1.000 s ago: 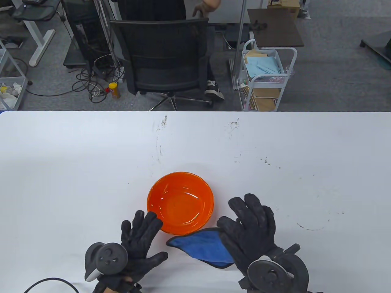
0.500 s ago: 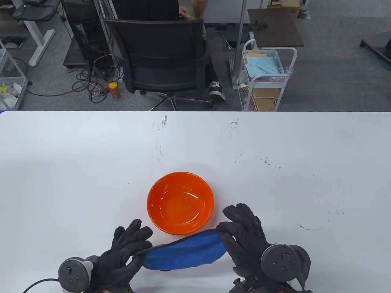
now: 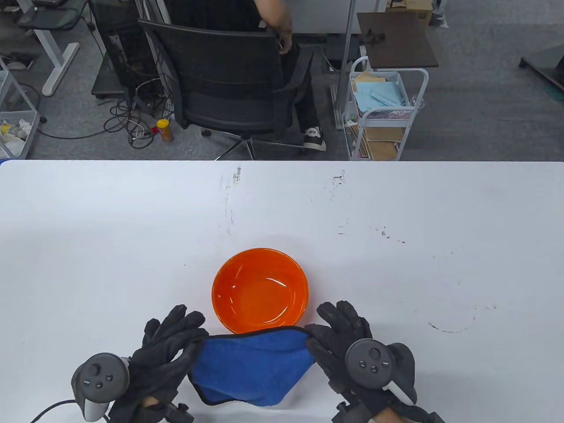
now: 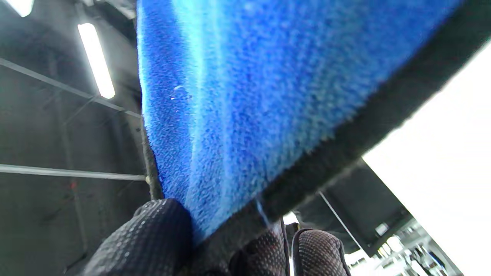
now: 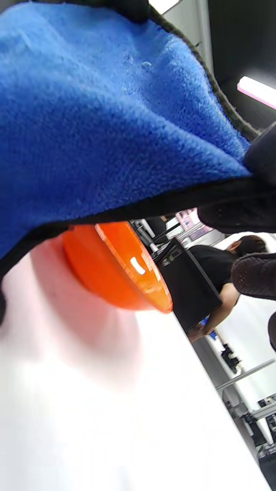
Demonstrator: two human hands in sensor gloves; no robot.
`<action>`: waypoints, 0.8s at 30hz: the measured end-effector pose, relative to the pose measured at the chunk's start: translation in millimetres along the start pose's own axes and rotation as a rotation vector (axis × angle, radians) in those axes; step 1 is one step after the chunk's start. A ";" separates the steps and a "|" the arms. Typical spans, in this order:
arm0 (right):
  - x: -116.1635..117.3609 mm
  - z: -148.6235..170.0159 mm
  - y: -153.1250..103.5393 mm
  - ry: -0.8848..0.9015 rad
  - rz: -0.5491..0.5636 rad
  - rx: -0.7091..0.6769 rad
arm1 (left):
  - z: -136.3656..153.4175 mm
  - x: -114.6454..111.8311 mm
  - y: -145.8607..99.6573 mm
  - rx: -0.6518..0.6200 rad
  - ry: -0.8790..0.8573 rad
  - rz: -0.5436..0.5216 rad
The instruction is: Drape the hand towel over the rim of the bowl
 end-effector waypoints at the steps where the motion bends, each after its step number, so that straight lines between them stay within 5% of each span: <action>1: 2.0 4.1 6.8 -0.004 0.009 0.021 | 3.5 -1.4 5.4 0.015 0.031 -0.014; 13: 9.8 29.3 64.5 -0.161 0.128 0.129 | 28.7 -20.1 65.7 0.066 0.286 -0.101; 24: 32.3 20.2 100.9 -0.547 0.110 0.148 | 68.4 -31.0 107.7 0.267 0.432 -0.014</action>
Point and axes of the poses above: the tracker on the back of each hand, its own z axis roughly to the little-finger side, its own y axis roughly from the wrist to the fingertips, x = y × z, the point moved 4 cm from there along y, roughly from the wrist to the fingertips
